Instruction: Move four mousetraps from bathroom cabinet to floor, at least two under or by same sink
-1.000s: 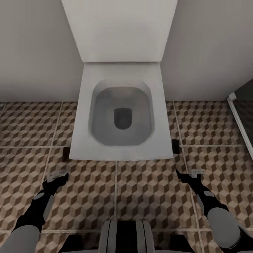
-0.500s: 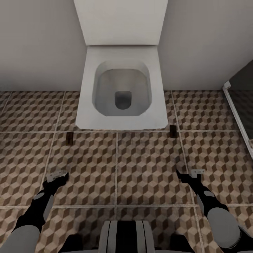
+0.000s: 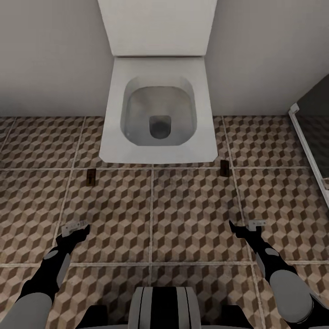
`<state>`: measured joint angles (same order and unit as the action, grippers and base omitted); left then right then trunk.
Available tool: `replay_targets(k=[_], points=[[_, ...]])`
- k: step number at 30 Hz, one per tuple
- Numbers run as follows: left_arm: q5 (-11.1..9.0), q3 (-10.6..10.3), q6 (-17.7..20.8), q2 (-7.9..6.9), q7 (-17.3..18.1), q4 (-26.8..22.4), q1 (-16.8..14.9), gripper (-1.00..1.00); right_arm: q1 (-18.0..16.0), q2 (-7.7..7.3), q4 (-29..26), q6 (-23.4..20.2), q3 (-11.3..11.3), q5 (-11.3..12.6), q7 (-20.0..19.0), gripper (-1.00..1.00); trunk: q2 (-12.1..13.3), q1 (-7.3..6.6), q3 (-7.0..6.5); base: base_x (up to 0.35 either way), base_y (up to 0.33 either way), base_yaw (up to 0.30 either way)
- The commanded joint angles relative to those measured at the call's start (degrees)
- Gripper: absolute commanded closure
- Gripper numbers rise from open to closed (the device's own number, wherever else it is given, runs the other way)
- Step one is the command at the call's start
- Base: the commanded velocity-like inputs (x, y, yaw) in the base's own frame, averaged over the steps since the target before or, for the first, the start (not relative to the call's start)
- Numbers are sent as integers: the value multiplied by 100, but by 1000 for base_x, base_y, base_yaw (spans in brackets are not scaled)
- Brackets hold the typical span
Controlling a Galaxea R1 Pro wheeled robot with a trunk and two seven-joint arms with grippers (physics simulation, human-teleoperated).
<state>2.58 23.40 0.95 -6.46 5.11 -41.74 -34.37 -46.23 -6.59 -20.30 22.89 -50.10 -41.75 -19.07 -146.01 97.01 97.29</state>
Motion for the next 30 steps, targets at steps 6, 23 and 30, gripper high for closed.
replay_targets(k=[6, 23, 30], points=[[-15, -2, 1, 12, -1, -1, 0, -100, 0, 0, 0, -1, 6, 0, 0, -100, 0, 0, 0, -2, 0, 0], [-4, 3, 1, 42, -48, -1, 0, -100, 0, 0, 0, 0, 9, 0, 0, -100, 19, -36, -310, 0, 0, 0], [-3, 3, 6, 44, -60, 2, 0, -100, 0, 0, 3, -3, 9, 7, 0, -100, 28, -54, -465, 0, 0, 0]])
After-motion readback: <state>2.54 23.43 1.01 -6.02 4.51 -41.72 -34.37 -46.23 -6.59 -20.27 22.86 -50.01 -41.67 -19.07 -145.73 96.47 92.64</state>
